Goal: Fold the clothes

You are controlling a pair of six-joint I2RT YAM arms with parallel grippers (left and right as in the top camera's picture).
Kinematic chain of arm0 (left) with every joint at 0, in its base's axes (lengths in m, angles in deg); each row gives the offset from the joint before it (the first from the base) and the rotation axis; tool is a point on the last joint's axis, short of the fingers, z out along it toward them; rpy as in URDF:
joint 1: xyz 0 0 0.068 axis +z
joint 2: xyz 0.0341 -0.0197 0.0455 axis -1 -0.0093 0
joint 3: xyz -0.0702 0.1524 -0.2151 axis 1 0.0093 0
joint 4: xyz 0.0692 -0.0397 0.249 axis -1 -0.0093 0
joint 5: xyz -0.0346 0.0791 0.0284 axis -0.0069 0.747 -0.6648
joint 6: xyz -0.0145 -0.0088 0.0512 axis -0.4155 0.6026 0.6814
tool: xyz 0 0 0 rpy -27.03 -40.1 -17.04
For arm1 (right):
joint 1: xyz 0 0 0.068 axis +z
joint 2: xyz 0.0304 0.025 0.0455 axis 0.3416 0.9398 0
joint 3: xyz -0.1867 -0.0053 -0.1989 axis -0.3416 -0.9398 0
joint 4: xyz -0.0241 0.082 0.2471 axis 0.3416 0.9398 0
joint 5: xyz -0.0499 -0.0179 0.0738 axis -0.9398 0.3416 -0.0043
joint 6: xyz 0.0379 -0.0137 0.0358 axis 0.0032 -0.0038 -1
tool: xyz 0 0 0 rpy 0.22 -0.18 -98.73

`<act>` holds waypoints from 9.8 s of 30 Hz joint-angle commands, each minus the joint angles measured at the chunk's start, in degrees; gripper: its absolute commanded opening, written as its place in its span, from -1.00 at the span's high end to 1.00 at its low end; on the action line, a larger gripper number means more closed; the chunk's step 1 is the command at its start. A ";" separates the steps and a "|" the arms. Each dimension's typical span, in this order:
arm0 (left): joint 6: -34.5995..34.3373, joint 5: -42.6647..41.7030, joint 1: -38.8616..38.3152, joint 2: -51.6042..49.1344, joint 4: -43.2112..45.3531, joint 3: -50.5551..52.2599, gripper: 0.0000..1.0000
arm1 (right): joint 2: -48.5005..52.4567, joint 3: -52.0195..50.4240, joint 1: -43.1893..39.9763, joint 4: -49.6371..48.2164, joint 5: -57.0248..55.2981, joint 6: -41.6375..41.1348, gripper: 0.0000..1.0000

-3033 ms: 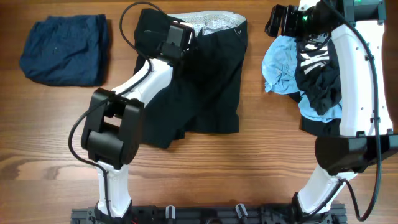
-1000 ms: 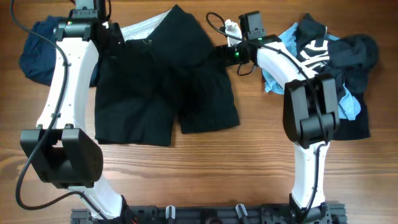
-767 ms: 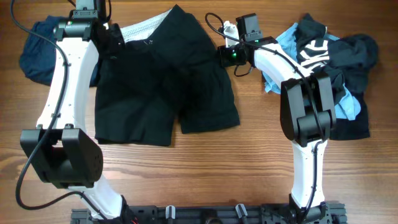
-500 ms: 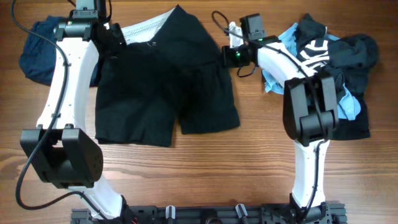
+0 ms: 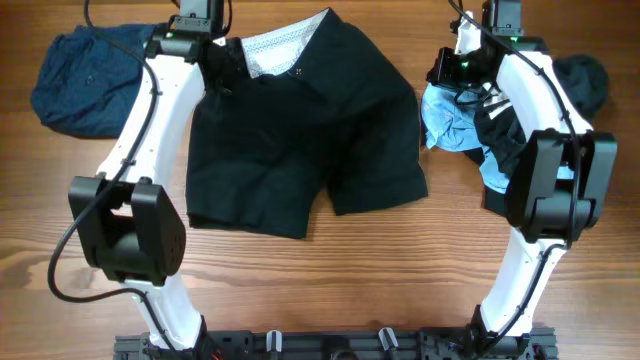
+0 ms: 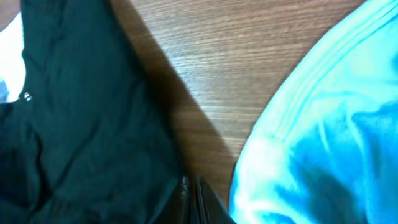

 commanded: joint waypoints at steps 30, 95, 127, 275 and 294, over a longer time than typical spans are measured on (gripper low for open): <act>-4.72 -3.48 -3.04 8.33 -28.92 28.57 -0.68 | -20.13 5.84 5.55 33.81 -1.46 5.51 -0.42; -4.17 -18.12 23.45 38.34 -11.02 33.77 0.92 | -20.02 -21.29 16.33 16.94 -0.09 0.63 0.91; -6.71 -12.28 19.06 44.00 -21.62 32.83 -0.50 | -20.59 -20.55 18.03 13.68 -1.86 -4.20 0.54; -5.81 -0.24 18.12 9.92 -16.44 11.58 0.92 | -5.53 -24.81 13.70 10.10 -9.14 -4.61 0.92; -7.50 0.02 8.83 12.83 -25.66 19.76 0.64 | -6.29 10.56 5.97 30.77 -2.95 5.55 0.14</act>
